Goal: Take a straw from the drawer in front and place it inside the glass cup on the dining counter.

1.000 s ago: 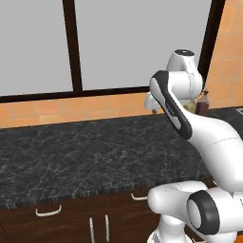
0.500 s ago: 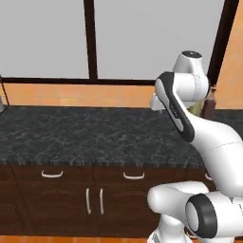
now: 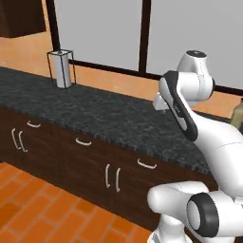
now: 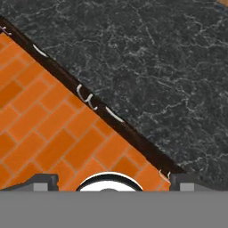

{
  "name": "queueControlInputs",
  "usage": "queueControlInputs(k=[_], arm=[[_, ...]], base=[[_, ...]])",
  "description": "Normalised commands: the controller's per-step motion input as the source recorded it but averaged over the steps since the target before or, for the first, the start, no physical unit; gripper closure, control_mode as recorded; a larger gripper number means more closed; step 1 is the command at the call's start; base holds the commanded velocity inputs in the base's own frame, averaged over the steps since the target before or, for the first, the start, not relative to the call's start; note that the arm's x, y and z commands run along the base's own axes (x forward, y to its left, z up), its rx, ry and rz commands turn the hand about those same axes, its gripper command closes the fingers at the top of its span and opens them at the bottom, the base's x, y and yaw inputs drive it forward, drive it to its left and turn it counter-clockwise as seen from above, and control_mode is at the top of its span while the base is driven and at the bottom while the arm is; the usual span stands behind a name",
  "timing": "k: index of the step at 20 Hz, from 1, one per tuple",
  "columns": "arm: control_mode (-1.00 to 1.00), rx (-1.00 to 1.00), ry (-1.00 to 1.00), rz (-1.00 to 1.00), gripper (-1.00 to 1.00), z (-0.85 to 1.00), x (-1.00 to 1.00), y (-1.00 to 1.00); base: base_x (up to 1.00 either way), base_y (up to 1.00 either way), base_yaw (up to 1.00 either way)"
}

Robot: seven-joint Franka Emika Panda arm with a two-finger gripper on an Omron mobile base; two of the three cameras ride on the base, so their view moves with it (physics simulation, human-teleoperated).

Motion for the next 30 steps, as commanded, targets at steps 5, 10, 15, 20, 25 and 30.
queueControlInputs(k=[5,10,15,20,25,30], arm=[[1.00,0.00,0.00,0.00,-1.00,0.00,0.00,0.00],[1.00,0.00,0.00,0.00,-1.00,0.00,0.00,0.00],[1.00,0.00,0.00,0.00,-1.00,0.00,0.00,0.00],[1.00,0.00,0.00,0.00,-1.00,0.00,0.00,0.00],[-1.00,-0.06,-0.10,0.11,-1.00,0.00,-0.01,0.03],[-1.00,-0.39,-0.11,-0.04,-1.00,-0.11,0.01,0.87]], base=[[-0.02,-0.70,0.70],[-0.13,-0.59,0.55],[-0.48,-0.63,0.31],[-0.12,-0.78,0.22],[0.00,0.00,0.00],[0.00,0.00,0.00]])
